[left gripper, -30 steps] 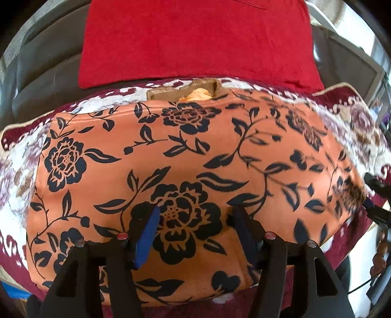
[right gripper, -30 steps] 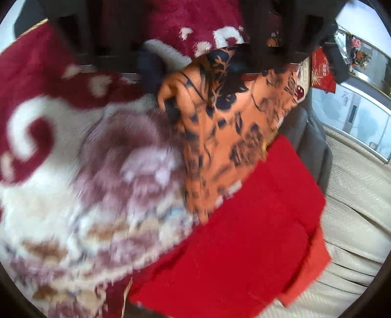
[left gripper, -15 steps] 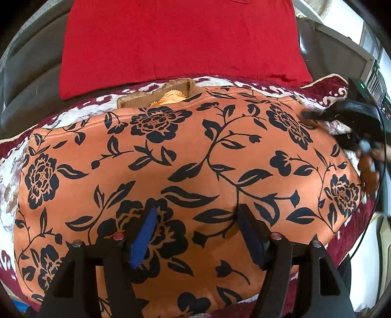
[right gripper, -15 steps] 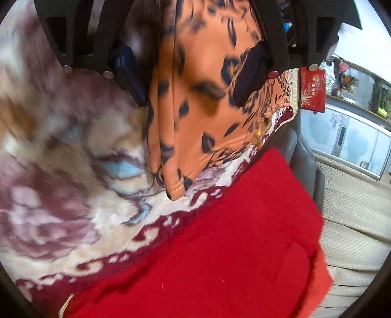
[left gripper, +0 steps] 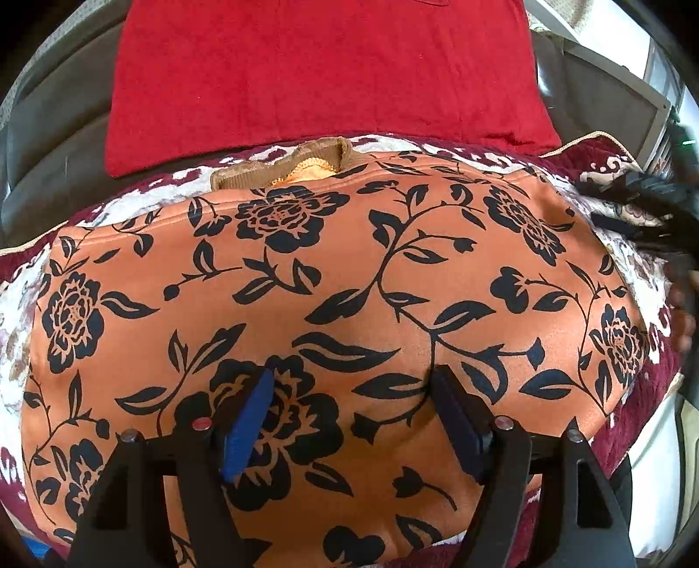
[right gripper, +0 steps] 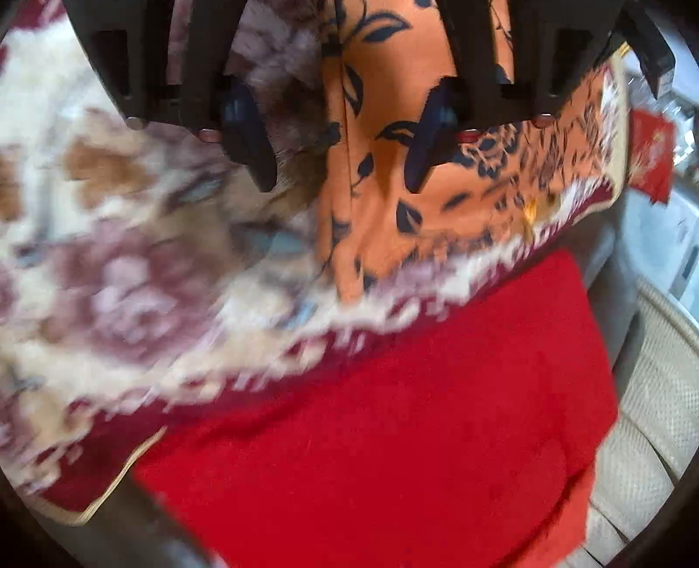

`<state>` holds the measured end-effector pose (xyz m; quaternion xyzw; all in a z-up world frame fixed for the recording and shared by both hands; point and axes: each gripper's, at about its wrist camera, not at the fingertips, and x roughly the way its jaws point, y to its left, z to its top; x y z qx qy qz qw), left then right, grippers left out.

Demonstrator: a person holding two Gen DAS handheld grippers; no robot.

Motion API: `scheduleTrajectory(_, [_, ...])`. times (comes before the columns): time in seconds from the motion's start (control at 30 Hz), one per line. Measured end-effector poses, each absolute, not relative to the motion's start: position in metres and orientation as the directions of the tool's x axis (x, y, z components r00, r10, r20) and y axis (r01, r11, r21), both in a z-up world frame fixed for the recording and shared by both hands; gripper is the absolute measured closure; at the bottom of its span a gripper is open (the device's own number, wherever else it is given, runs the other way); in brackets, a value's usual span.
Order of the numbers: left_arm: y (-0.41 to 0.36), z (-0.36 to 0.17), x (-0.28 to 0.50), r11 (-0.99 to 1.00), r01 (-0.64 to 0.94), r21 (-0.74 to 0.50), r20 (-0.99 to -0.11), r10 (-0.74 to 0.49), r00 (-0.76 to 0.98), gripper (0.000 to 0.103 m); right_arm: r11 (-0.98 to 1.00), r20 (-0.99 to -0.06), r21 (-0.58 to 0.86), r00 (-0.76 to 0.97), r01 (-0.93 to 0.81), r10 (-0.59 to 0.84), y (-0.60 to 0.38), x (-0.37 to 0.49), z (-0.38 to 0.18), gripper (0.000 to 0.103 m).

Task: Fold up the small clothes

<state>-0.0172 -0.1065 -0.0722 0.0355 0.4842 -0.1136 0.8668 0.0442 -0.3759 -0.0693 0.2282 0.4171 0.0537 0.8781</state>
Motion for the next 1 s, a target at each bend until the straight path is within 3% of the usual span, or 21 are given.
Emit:
scheduleTrajectory(0.1, [-0.100, -0.064, -0.017, 0.972, 0.218, -0.088, -0.849, -0.188, 0.494, 0.027, 0.858, -0.632, 0.514, 0.683, 0.016, 0.366, -0.363, 0.015, -0.042, 0.037])
scheduleTrajectory(0.17, [-0.083, -0.049, -0.022, 0.969, 0.201, -0.142, -0.825, -0.228, 0.517, 0.028, 0.823, -0.587, 0.566, 0.674, -0.055, 0.448, -0.345, -0.001, -0.040, 0.029])
scheduleTrajectory(0.3, [-0.004, -0.008, -0.033, 0.984, 0.060, -0.169, -0.744, -0.168, 0.646, 0.027, 0.825, -0.613, 0.552, 0.611, -0.123, 0.501, -0.312, -0.027, -0.054, 0.029])
scheduleTrajectory(0.5, [0.104, -0.045, -0.049, 0.942, -0.246, -0.227, -0.839, -0.061, 0.541, 0.031, 0.807, -0.639, 0.588, 0.575, -0.063, 0.511, -0.309, -0.033, -0.091, 0.029])
scheduleTrajectory(0.57, [0.111, -0.062, -0.063, 0.944, -0.254, -0.213, -0.861, -0.059, 0.505, 0.077, 0.809, -0.647, 0.585, 0.567, -0.061, 0.510, -0.311, -0.032, -0.094, 0.029])
scheduleTrajectory(0.67, [0.113, -0.072, -0.078, 0.955, -0.219, -0.202, -0.845, -0.056, 0.532, 0.080, 0.810, -0.656, 0.584, 0.554, -0.060, 0.514, -0.311, -0.031, -0.101, 0.029])
scheduleTrajectory(0.77, [0.132, -0.081, -0.081, 0.923, -0.229, -0.310, -0.837, -0.150, 0.527, 0.078, 0.813, -0.664, 0.580, 0.546, -0.055, 0.511, -0.308, -0.027, -0.102, 0.029])
scheduleTrajectory(0.93, [0.119, -0.050, -0.090, 0.973, -0.159, -0.166, -0.847, -0.059, 0.528, 0.075, 0.790, -0.648, 0.612, 0.543, -0.047, 0.534, -0.317, -0.028, -0.107, 0.029])
scheduleTrajectory(1.0, [0.115, -0.025, -0.074, 0.981, -0.116, -0.155, -0.813, -0.060, 0.579, 0.073, 0.793, -0.652, 0.608, 0.540, -0.048, 0.533, -0.316, -0.026, -0.107, 0.029])
